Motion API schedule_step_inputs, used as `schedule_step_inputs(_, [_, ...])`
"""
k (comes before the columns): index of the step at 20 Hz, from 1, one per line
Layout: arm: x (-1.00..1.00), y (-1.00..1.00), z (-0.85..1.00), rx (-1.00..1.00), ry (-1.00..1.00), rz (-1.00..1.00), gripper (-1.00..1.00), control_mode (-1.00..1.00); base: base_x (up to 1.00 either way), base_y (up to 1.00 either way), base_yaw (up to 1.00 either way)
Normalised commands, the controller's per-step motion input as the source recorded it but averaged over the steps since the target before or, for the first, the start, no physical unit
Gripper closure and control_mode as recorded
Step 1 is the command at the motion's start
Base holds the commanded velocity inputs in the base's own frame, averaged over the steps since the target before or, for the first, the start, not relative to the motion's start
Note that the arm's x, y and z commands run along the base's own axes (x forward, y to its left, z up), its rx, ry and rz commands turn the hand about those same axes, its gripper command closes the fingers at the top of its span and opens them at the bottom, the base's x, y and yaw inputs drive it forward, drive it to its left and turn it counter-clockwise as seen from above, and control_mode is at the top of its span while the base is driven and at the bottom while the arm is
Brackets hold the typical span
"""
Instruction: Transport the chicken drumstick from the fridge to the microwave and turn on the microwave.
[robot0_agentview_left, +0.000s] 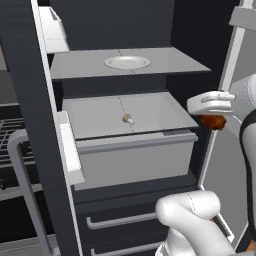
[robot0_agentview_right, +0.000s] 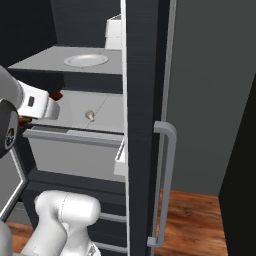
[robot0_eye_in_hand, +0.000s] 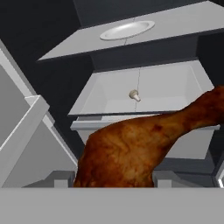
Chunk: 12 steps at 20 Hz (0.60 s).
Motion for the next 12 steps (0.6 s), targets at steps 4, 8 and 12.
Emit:
schedule_step_inputs(4, [-0.01, 0.0, 0.0, 0.0, 0.0, 0.0, 1.0, -1.0, 0.0, 0.0, 0.0])
schedule_step_inputs(8, [0.0, 0.0, 0.0, 0.0, 0.0, 0.0, 1.0, -1.0, 0.0, 0.0, 0.0])
schedule_step_inputs(12, [0.0, 0.0, 0.0, 0.0, 0.0, 0.0, 1.0, -1.0, 0.0, 0.0, 0.0])
